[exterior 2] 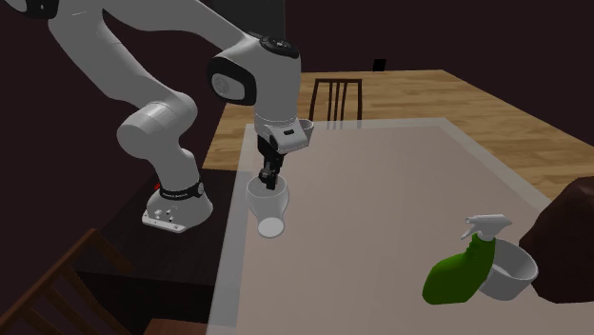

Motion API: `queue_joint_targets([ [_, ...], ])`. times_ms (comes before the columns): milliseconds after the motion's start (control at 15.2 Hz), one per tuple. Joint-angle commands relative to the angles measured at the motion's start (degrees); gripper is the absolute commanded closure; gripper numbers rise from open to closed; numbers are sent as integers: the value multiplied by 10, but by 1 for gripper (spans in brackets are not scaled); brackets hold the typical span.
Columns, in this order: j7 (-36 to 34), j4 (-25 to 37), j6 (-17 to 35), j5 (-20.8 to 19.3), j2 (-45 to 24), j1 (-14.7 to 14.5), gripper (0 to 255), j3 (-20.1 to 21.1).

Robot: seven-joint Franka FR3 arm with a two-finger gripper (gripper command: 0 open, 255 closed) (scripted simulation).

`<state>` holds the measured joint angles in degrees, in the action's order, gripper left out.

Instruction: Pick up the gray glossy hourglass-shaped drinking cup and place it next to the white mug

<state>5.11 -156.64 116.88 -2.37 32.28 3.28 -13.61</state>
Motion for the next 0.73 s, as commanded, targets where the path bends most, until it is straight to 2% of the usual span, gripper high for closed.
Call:
queue_joint_targets([
  [0,0,-1,0,0,0,0,255,0],
  [330,0,-1,0,0,0,0,255,0],
  [660,-5,25,-47,0,21,1,255,5],
])
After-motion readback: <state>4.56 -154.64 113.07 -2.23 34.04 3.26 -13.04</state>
